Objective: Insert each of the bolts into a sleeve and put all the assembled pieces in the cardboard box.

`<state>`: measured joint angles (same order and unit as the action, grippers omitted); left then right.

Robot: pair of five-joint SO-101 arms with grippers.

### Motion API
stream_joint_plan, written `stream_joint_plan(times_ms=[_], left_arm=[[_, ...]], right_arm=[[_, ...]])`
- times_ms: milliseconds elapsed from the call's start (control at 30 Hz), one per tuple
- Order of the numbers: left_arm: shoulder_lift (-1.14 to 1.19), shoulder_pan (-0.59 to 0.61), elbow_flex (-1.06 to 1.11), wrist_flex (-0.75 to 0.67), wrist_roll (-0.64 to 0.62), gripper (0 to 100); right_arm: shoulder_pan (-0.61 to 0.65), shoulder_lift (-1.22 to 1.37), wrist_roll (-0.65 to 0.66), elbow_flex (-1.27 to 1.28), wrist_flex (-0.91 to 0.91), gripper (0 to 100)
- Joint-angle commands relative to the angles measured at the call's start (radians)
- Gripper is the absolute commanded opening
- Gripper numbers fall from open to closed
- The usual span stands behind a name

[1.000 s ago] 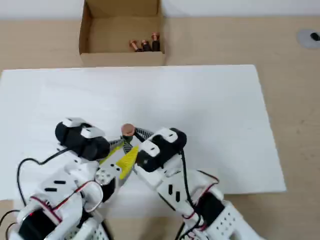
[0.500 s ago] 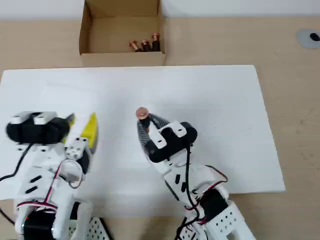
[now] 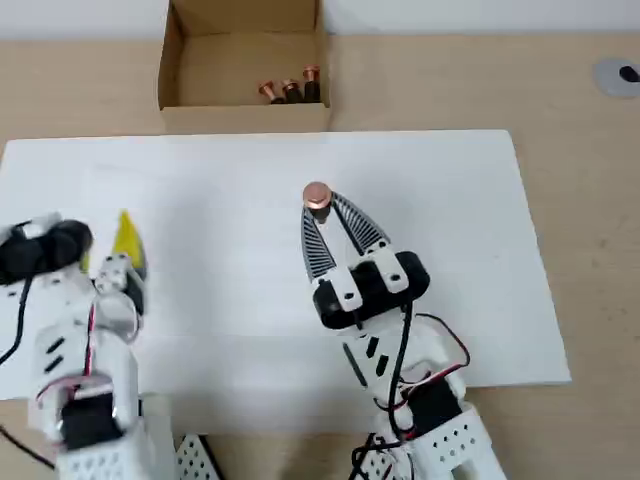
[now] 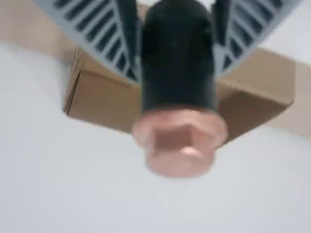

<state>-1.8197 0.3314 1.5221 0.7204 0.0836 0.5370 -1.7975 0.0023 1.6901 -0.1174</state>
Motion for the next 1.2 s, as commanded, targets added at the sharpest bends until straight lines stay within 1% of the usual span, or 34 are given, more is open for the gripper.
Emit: stream_joint_plan(times_ms=[0,100,167,300,500,633,800,867,1167], left_arm=[[0.002,0.054,0.161,-0.141,-0.012,17],[0.007,0.046,0.133,-0.072,-0.123,17],[0.007,0.037,0.153,-0.064,-0.157,17],[0.008,0.012,0.167,-0.061,-0.160,17],[0.010,-0.044,0.172,-0.003,-0.158,17],[0.012,-0.057,0.172,0.002,-0.158,17],[0.016,-0.068,0.172,0.025,-0.155,17],[0.016,-0.080,0.172,0.026,-0.155,17],[0.016,-0.080,0.172,0.028,-0.157,17]], right_arm=[[-0.018,0.107,0.008,-0.122,0.095,1.0],[-0.018,0.361,0.002,-0.282,0.143,0.9],[-0.030,0.564,-0.002,-0.414,0.155,0.9],[-0.058,0.926,-0.068,-0.661,0.157,0.9],[-0.062,1.303,-0.055,-0.947,0.158,0.9],[-0.084,1.558,-0.051,-1.162,0.158,0.9],[-0.107,1.885,0.060,-1.457,0.157,0.9],[-0.117,2.000,0.084,-1.570,0.157,0.9],[-0.170,2.476,0.092,-2.107,0.147,0.9]])
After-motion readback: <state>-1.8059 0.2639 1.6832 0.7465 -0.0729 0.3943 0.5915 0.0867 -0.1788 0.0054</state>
